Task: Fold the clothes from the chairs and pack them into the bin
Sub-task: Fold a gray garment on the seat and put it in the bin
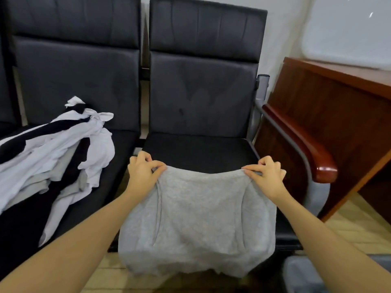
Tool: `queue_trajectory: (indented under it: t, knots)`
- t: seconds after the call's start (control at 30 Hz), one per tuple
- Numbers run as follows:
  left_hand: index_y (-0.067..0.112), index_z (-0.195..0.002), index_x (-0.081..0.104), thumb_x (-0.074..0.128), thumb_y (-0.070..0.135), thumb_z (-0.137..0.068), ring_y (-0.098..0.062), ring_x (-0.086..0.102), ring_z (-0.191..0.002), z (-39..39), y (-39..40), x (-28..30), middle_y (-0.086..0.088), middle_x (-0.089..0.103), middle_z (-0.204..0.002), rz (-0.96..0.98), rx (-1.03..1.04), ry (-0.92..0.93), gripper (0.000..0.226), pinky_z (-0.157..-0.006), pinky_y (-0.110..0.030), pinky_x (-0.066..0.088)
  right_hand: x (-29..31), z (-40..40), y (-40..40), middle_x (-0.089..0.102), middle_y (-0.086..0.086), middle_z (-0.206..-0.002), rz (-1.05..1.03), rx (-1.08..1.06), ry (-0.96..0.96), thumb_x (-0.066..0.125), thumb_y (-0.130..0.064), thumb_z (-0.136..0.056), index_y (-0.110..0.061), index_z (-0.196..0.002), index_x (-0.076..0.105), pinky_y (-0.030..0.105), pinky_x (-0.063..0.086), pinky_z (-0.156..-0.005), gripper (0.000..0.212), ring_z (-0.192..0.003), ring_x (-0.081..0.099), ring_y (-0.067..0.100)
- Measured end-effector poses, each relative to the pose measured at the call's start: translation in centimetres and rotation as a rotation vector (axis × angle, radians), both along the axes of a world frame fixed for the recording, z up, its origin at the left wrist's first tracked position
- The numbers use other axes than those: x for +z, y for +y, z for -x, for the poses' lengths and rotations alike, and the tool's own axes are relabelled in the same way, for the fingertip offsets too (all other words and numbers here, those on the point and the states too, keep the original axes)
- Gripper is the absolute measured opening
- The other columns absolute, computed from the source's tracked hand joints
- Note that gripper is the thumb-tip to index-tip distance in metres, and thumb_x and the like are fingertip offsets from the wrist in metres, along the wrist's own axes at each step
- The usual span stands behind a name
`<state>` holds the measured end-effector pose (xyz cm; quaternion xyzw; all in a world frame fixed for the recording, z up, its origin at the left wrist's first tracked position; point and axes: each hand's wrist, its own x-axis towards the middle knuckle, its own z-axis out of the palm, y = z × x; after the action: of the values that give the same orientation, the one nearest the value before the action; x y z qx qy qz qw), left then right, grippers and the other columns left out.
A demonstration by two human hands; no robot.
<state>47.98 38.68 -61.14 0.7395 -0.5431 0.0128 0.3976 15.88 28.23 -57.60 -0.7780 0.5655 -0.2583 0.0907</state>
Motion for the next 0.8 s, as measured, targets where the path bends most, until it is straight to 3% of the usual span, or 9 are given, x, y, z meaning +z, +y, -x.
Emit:
queue_trajectory:
  t: [0.2, 0.33, 0.47, 0.6, 0.8]
  knots:
    - [0.023, -0.091, 0.075, 0.064, 0.026, -0.089, -0.017, 0.028, -0.091, -0.9, -6.4, -1.4, 0.000, 0.040, -0.096, -0.023, -0.015, -0.029, 0.011, -0.081, -0.029, 0.022, -1.9, -1.9, -5.9, 0.040, -0.005, -0.100, -0.016, -0.033, -0.018, 0.059, -0.036, -0.091, -0.034, -0.103, 0.073, 0.028, 0.015, -0.082, 0.018, -0.095, 0.028, 0.015]
    - [0.020, -0.090, 0.075, 0.065, 0.024, -0.089, -0.019, 0.025, -0.089, -1.3, -10.5, -0.6, -0.001, 0.040, -0.094, 0.061, 0.034, -0.074, 0.011, -0.079, -0.028, 0.018, -1.4, -3.3, -9.4, 0.038, -0.003, -0.098, 0.111, -0.079, -0.058, 0.059, -0.033, -0.092, -0.030, -0.102, 0.073, 0.028, 0.014, -0.079, 0.018, -0.093, 0.027, 0.016]
    - [0.018, -0.089, 0.074, 0.064, 0.023, -0.089, -0.030, 0.036, -0.092, -1.2, -13.3, 1.9, -0.008, 0.045, -0.098, 0.168, 0.141, -0.080, 0.011, -0.078, -0.034, 0.024, 0.7, -4.3, -11.5, 0.036, -0.001, -0.094, 0.310, -0.131, -0.126, 0.060, -0.029, -0.092, -0.027, -0.103, 0.073, 0.027, 0.012, -0.077, 0.018, -0.090, 0.027, 0.018]
    - [0.017, -0.090, 0.071, 0.063, 0.024, -0.090, -0.033, 0.038, -0.095, -1.1, -13.8, 4.2, -0.010, 0.046, -0.101, 0.230, 0.156, -0.096, 0.011, -0.077, -0.034, 0.024, 2.9, -4.7, -11.7, 0.035, -0.002, -0.094, 0.415, -0.130, -0.181, 0.061, -0.026, -0.091, -0.027, -0.103, 0.073, 0.025, 0.011, -0.075, 0.017, -0.090, 0.026, 0.016]
    - [0.016, -0.085, 0.072, 0.067, 0.027, -0.086, -0.025, 0.035, -0.093, -0.4, -10.7, 4.6, -0.006, 0.044, -0.095, 0.224, 0.146, 0.002, 0.012, -0.078, -0.032, 0.023, 2.8, -3.4, -8.5, 0.036, -0.003, -0.093, 0.395, -0.103, -0.200, 0.063, -0.024, -0.090, -0.029, -0.101, 0.073, 0.026, 0.012, -0.077, 0.016, -0.090, 0.026, 0.012]
